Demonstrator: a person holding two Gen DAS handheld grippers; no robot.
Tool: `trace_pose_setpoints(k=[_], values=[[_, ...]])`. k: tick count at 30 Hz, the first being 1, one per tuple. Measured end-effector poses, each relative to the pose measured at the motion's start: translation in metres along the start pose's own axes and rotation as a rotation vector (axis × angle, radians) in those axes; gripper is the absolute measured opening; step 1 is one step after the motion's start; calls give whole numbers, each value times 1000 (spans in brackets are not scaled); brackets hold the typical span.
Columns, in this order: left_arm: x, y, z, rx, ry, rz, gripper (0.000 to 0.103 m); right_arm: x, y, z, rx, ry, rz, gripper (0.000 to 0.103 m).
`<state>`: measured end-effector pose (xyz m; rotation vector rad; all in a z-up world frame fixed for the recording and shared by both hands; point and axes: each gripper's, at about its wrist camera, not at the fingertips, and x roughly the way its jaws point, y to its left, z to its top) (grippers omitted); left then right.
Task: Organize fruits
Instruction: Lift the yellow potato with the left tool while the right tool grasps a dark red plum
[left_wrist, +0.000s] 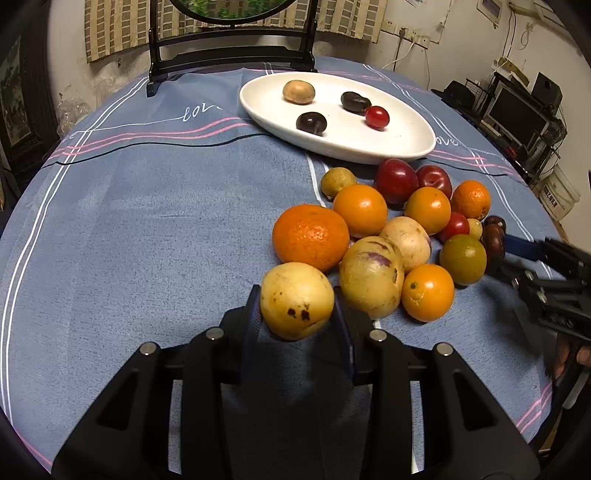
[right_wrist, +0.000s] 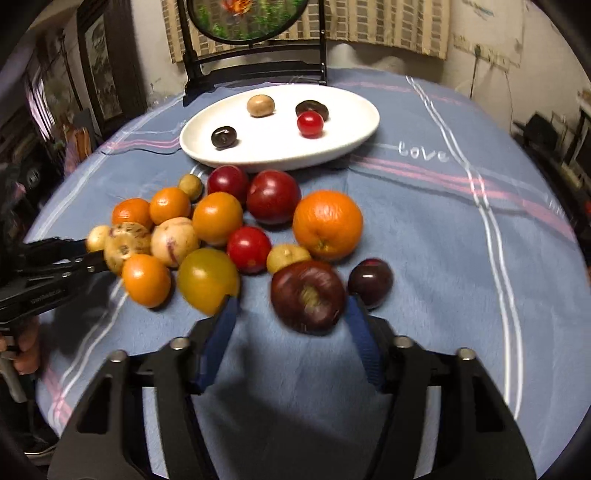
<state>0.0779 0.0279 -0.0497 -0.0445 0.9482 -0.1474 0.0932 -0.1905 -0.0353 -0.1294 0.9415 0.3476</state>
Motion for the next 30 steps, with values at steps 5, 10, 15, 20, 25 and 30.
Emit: trace_pose_setpoints(k=[5, 10, 15, 20, 25, 30], values=[[1, 1, 1, 2, 4, -1, 39, 2, 0, 0, -2, -1, -6, 43], [1, 0, 0, 8, 5, -6, 42, -7, -5, -7, 36, -10, 41, 43], [0, 2, 0, -13, -3, -9, 37, -19, -13, -18, 76, -25, 79, 43], [-4, 0, 1, -14, -19, 16, 36, -29, -19, -23, 95, -43, 99, 43], [-36, -4, 7, 4, -106, 29, 36, -43, -22, -23, 104, -81, 124, 43], [-59, -12, 18, 47, -154, 25, 36, -56, -22, -16, 98, -122, 134, 43]])
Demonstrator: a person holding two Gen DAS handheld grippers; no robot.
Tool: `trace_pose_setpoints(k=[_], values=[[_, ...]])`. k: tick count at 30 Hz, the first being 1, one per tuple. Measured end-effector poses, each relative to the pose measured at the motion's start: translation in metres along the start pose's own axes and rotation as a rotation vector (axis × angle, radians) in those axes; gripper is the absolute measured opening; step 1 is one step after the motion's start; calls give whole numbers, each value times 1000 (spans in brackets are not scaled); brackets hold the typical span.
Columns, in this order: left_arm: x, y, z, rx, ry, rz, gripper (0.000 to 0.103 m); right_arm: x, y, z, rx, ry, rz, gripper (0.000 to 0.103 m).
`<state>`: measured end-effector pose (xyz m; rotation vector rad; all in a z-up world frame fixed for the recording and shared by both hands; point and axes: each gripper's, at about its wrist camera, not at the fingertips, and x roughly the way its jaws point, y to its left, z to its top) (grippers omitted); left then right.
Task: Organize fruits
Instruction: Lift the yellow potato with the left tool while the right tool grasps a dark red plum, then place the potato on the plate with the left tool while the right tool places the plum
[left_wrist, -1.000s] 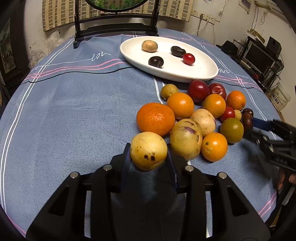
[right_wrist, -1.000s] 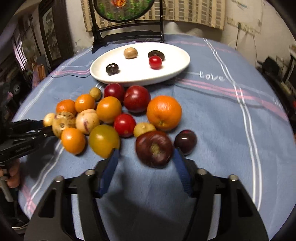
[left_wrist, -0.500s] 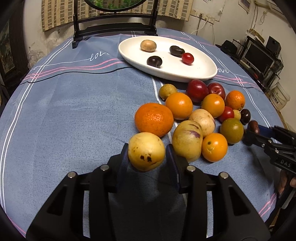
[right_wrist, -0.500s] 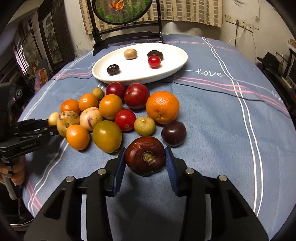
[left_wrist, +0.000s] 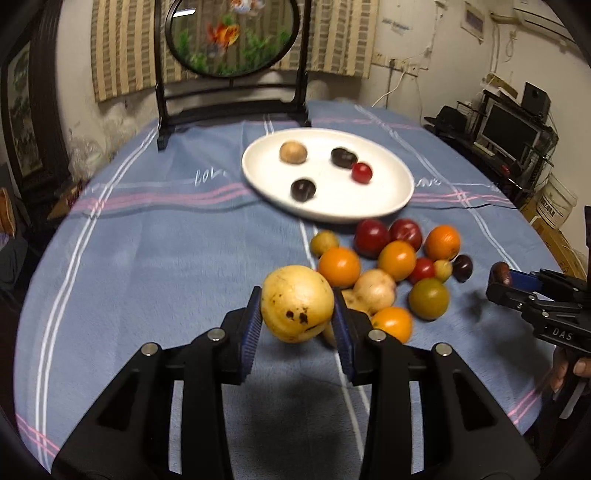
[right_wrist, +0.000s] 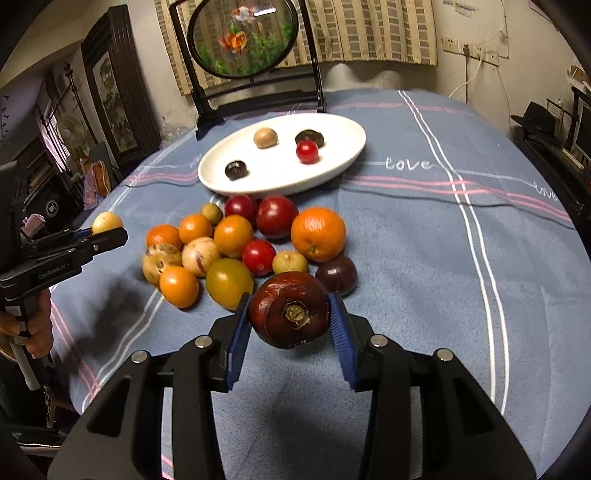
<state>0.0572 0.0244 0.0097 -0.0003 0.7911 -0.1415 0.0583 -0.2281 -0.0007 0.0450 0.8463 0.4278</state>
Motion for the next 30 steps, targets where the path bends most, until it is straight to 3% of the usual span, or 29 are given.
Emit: trace_pose_setpoints(k=[9, 15, 20, 30], values=[[-7, -16, 54, 71, -73, 2, 37, -20, 11, 61, -89, -136, -26, 43], [12, -20, 91, 73, -98, 9, 37, -5, 16, 98, -117, -173, -26, 43], [40, -20, 113, 70, -92, 21, 37, 36, 23, 125, -149, -132, -32, 43], [111, -9, 133, 37, 5, 44, 37, 112, 21, 151, -153, 2, -2, 43]])
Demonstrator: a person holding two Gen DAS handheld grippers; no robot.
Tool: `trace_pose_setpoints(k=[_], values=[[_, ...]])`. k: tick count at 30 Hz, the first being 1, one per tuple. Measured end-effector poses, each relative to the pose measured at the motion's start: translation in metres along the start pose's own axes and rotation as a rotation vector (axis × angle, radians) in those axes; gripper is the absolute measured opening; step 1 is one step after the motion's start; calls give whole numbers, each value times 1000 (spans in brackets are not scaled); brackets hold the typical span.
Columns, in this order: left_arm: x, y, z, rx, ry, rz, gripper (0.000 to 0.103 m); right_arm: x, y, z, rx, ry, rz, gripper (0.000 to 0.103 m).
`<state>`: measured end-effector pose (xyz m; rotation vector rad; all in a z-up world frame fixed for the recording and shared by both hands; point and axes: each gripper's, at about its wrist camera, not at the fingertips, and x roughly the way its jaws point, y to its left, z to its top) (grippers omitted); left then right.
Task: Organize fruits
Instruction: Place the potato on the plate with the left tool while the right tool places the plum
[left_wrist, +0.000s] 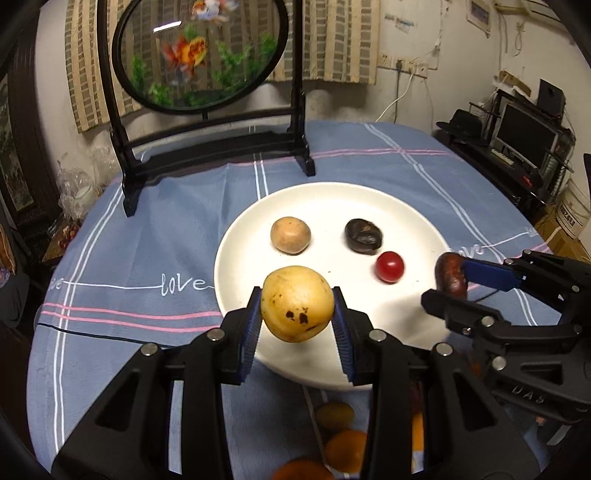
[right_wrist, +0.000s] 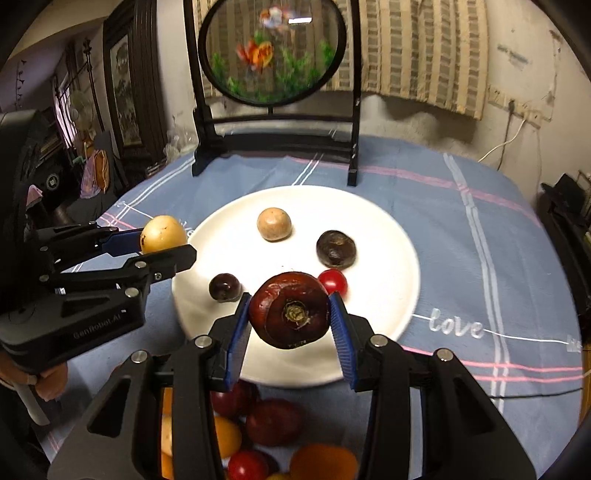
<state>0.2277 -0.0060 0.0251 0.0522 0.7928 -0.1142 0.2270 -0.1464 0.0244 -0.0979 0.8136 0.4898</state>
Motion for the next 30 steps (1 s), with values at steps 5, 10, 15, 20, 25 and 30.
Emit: trace_pose_setpoints(k=[5, 10, 15, 20, 25, 30], values=[[27, 9, 7, -16, 39, 16, 37, 25, 4, 12, -49, 26, 0, 43], [51, 19, 12, -42, 80, 30, 37, 50, 9, 23, -92, 60, 12, 43], [62, 24, 13, -34, 96, 52, 37, 68, 11, 26, -116, 84, 25, 43], [72, 29, 15, -59, 117, 43, 37, 83, 6, 29, -95, 138, 37, 43], [77, 29, 13, -65, 131, 33, 40, 84, -3, 31, -28, 145, 52, 47], [65, 25, 14, -48, 94, 46, 51, 75, -5, 32, -10, 142, 63, 47]])
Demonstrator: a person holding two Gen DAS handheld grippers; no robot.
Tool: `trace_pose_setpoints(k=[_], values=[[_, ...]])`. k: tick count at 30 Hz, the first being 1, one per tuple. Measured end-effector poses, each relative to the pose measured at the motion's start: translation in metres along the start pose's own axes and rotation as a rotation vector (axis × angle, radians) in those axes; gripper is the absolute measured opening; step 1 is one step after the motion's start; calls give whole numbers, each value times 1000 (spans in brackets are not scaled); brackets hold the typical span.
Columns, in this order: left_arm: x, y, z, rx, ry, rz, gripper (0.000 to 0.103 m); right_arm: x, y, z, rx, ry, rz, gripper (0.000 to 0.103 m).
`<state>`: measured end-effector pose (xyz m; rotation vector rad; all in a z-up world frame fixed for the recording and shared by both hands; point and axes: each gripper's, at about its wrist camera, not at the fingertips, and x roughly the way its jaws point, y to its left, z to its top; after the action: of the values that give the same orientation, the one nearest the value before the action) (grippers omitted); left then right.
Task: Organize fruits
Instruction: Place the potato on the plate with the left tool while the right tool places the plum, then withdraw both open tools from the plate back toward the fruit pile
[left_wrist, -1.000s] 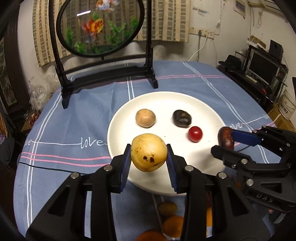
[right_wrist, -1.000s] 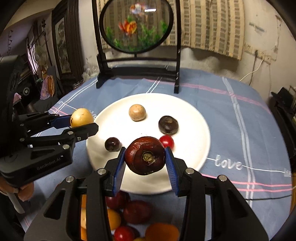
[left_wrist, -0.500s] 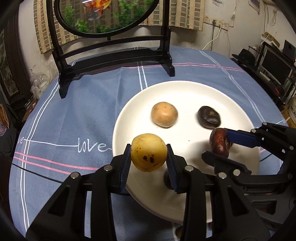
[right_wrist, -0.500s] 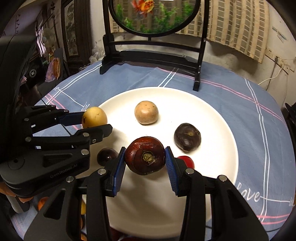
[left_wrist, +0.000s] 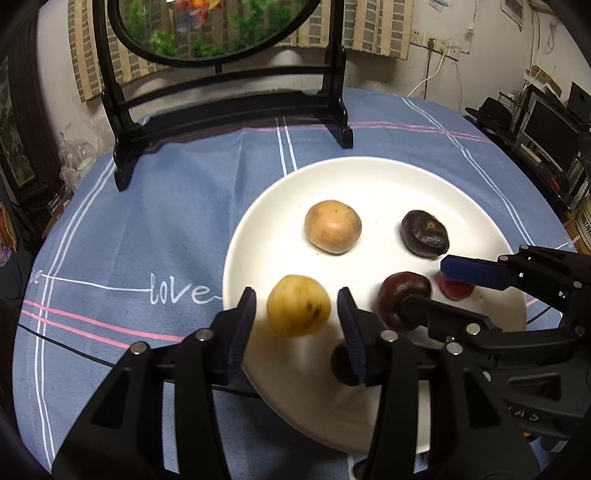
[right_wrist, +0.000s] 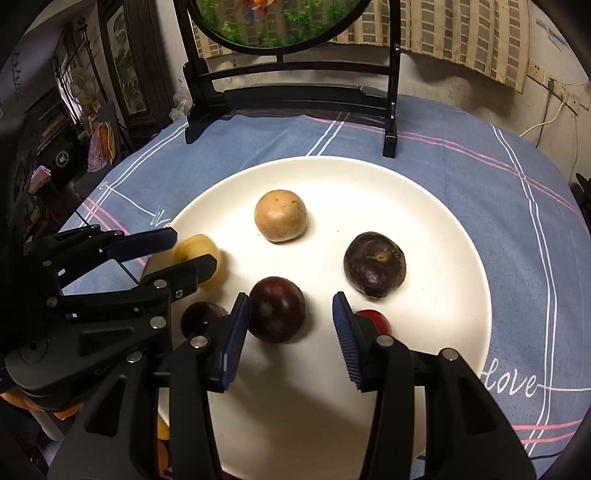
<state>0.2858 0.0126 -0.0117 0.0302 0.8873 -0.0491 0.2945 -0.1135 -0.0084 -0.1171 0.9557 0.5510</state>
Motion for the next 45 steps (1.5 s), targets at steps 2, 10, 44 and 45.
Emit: trace_pose_setpoints(k=[2, 10, 44, 45], values=[[-6, 0, 0, 2, -16, -1, 55, -6, 0, -1, 8, -6, 6, 47], [-47, -8, -12, 27, -73, -9, 61, -38, 4, -18, 27, -37, 10, 48], [-143, -14, -170, -10, -55, -77, 80, -127, 20, -211, 216, -107, -10, 68], [-142, -13, -172, -15, -52, -80, 80, -127, 21, -212, 213, -103, -9, 68]])
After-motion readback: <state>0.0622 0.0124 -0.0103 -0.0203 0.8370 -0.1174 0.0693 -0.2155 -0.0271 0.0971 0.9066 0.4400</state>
